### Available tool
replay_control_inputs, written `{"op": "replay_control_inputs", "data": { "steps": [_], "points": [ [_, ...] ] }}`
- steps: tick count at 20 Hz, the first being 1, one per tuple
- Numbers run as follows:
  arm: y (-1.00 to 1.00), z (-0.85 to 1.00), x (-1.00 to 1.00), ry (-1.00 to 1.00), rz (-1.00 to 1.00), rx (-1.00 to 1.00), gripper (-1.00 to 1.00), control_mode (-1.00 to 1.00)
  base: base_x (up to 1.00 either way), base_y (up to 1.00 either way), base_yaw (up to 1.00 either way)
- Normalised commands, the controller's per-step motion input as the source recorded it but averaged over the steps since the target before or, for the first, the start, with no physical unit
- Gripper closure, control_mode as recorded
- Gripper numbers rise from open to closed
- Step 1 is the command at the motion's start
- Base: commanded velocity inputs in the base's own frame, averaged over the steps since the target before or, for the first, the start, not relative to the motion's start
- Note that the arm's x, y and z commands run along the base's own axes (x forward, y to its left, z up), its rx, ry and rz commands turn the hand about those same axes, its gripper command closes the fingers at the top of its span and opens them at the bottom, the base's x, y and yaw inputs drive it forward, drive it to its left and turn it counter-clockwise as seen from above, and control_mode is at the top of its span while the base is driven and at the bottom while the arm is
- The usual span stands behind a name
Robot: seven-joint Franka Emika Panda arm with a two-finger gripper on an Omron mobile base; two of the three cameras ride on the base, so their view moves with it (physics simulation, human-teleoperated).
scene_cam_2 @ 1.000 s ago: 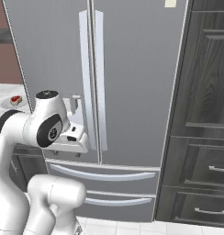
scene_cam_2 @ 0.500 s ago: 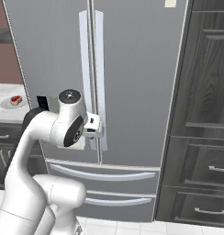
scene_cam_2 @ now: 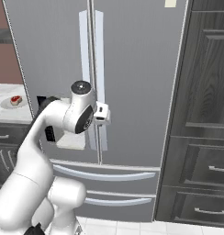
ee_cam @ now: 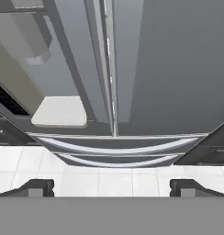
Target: Place one of the steaks on the plate and the other in the bowl. Then place the bowl in the fridge.
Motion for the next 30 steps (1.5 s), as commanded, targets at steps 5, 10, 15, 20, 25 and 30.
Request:
{"op": "replay_control_inputs", "data": {
  "steps": [5, 10, 15, 20, 25, 30],
  "points": [
    [-0.01, -0.16, 0.4, -0.12, -0.01, 0.0, -1.0, -1.0, 0.0, 0.0, 0.0],
    [-0.16, 0.03, 0.47, 0.0, 0.0, -0.01, -1.0, -1.0, 0.0, 0.0, 0.0],
    [-0.01, 0.01, 0.5, 0.07, 0.0, 0.0, -1.0, -1.0, 0.0, 0.0, 0.0],
    [0.04, -0.01, 0.3, -0.09, 0.0, 0.0, -1.0, -1.0, 0.0, 0.0, 0.0],
    [0.0, -0.07, 0.5, -0.02, 0.0, 0.0, -1.0, -1.0, 0.0, 0.0, 0.0],
    [0.0, -0.03, 0.44, 0.0, 0.0, 0.0, -1.0, -1.0, 0.0, 0.0, 0.0]
  ]
}}
